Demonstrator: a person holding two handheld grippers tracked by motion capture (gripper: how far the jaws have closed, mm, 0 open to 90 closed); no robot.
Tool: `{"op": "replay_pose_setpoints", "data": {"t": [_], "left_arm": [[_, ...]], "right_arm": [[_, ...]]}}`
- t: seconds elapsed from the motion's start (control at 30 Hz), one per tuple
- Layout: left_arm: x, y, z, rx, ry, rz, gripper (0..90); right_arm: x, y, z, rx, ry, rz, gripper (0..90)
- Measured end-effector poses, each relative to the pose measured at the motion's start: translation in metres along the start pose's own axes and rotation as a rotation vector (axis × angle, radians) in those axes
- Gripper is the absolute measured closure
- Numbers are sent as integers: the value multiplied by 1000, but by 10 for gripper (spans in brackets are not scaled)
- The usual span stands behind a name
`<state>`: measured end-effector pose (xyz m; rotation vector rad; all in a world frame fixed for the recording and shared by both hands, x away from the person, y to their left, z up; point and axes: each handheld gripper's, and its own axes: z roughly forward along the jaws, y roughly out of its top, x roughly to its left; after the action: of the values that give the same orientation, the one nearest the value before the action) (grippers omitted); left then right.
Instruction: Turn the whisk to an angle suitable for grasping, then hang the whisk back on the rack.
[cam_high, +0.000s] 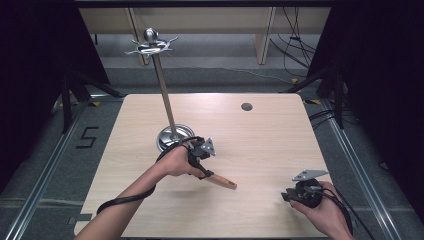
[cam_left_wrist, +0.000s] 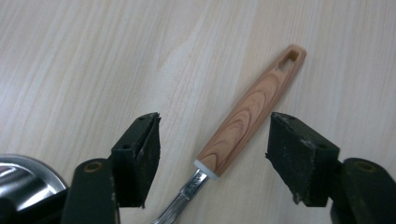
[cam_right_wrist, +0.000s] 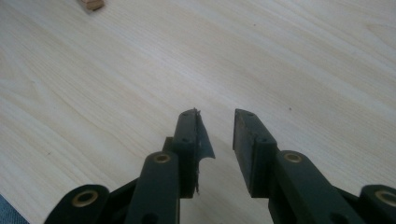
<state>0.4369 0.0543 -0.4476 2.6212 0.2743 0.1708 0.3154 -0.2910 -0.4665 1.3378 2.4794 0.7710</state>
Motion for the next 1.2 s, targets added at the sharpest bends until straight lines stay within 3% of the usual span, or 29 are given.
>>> {"op": "replay_pose_setpoints", "data": {"t": [0.03, 0.07, 0.1, 0.23, 0.3, 0.33, 0.37, 0.43, 0.47, 0.6, 0.67, 0.7, 0.73, 0.77, 0.9, 0.97, 1.0, 1.07, 1.17, 1.2], "left_arm": [[3, 0, 2, 42, -18, 57, 329], [2, 0, 6, 42, -27, 52, 327], [1, -1, 10, 82, -47, 77, 331], [-1, -3, 19, 112, -57, 103, 344], [-5, -3, 25, 102, -79, 97, 355], [-4, -3, 27, 119, -94, 115, 363], [-4, -2, 30, 132, -100, 125, 376], [-4, -2, 34, 150, -101, 115, 384], [-4, -2, 36, 163, -104, 93, 398], [-4, -3, 38, 212, -103, 42, 473], [-6, -2, 37, 231, -98, 40, 524], [-7, -1, 36, 246, -100, 33, 555], [-8, -1, 35, 253, -104, 20, 567], [-10, -2, 35, 263, -113, 7, 577], [-22, -4, 31, 288, -69, 23, 618], [-25, -5, 30, 289, -62, 21, 629], [-28, -6, 29, 289, -65, 14, 651], [-29, -8, 28, 283, -56, 21, 668], [-33, -13, 24, 297, -65, -6, 680], [-33, -14, 24, 301, -63, -3, 681]], "right_arm": [[1, 1, -1, 5, 4, 22, 710], [1, 1, -2, 6, 5, 22, 709], [2, 2, -2, 2, 2, 18, 708], [3, 3, -2, 6, 5, 8, 706], [3, 3, 1, -18, -2, -11, 706], [5, 3, 1, -10, 10, 4, 705], [3, 3, 1, -5, 10, -24, 704], [2, 3, 1, -5, 13, -28, 702], [4, 3, 1, -9, 16, 2, 703], [3, 1, -1, -10, 19, 10, 703], [1, -1, -1, -3, 13, -23, 703], [2, -2, 0, -35, 14, 5, 703], [3, 0, -5, 5, 10, 8, 702], [3, 0, -6, 2, 8, 5, 702], [7, 2, -5, -13, 9, 7, 702], [6, 1, -2, -33, 2, -13, 700], [8, 2, -4, 2, 11, -3, 698], [8, 2, -5, 4, 14, -2, 697], [11, 2, -5, 7, 16, 26, 695], [8, 2, -5, 1, 8, 2, 695]]}}
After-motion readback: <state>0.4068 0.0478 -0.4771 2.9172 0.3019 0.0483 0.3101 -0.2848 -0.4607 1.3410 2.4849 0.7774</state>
